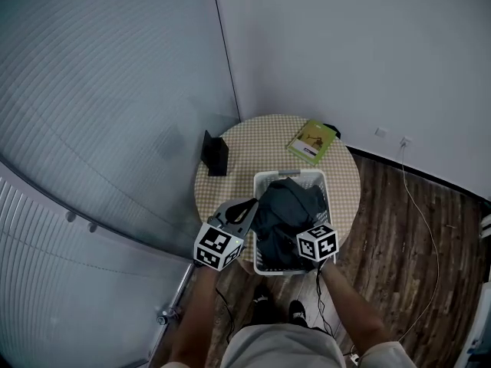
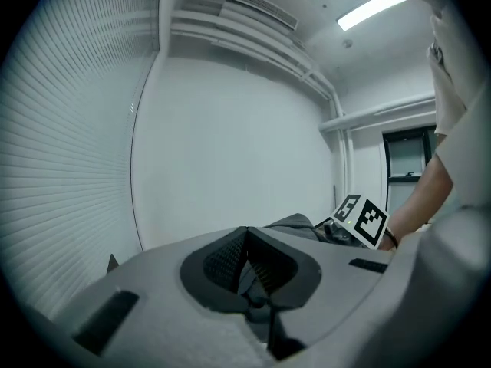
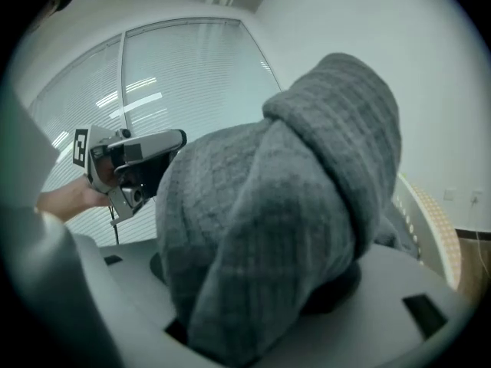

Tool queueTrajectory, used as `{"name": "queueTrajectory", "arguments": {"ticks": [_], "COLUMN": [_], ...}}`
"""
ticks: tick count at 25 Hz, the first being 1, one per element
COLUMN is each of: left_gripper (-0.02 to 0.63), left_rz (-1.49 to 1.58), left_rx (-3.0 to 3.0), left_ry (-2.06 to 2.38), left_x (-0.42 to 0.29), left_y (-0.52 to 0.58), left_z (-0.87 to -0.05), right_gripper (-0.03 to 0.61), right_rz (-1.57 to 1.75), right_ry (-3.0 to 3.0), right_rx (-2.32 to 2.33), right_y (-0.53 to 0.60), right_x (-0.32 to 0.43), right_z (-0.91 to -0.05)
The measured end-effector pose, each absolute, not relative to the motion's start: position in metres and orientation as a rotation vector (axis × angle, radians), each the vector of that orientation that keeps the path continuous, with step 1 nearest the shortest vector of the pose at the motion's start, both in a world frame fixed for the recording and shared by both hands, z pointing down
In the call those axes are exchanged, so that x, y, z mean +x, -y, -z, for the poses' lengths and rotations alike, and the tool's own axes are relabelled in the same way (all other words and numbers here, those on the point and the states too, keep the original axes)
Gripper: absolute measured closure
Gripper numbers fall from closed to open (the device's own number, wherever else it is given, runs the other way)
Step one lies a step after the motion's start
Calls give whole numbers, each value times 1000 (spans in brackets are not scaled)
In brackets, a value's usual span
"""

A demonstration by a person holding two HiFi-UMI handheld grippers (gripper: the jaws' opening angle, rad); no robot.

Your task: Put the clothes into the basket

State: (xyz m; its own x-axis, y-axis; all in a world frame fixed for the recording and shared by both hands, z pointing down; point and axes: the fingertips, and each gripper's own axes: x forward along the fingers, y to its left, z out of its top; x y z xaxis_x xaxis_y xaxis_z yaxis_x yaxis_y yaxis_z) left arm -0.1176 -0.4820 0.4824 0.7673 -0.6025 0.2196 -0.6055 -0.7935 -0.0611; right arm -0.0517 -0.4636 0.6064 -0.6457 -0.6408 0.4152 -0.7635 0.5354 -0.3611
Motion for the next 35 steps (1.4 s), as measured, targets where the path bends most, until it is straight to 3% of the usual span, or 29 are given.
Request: {"name": "queueTrajectory", "arguments": {"ticks": [2,4,7,15,20,22,24,28,30,35], "left_gripper": [603,603,603,603,603,603,603,603,603,603], "left_rz": [-380,-388,-374,-342,-354,-361,-363,-357,-331,-317], "left_rx": [2946,2950,2961,2955,2940,2936,2931,2917,2904,2885], "left_ry": [997,989,964,955,967,968,973,985,1001,1011], "left_x": [-117,-116,-114,-111,-116,-118,-120,-121,-121,-104], "left_y": [483,484,484,483,482,480,477,474,474,457], "left_z": [-485,-486,-485,-486,-487,-489,-490,-494,-492,-488], "right_gripper": [256,165,118,115,121,164,316,508,545,558], "right_rz": [-813,-808,-760,-615,-695,-663,-607,-548,-525,-426], "right_ry": [2482,2387,2305,2420,2538,2542,2528,2530,2552,2596], "right_rx": [1170,1193,1279,1318,1277,1291,1335,1394,1400,1408], "right_y": [464,465,468,465,465,466,467,470,470,458], "right_x": [-52,-43,-22,-25,-40,-40,-34,-25,-23,-6], "right_z": [-616,-623,-618,-591,-578,-574,-568,-556,-548,-525]}}
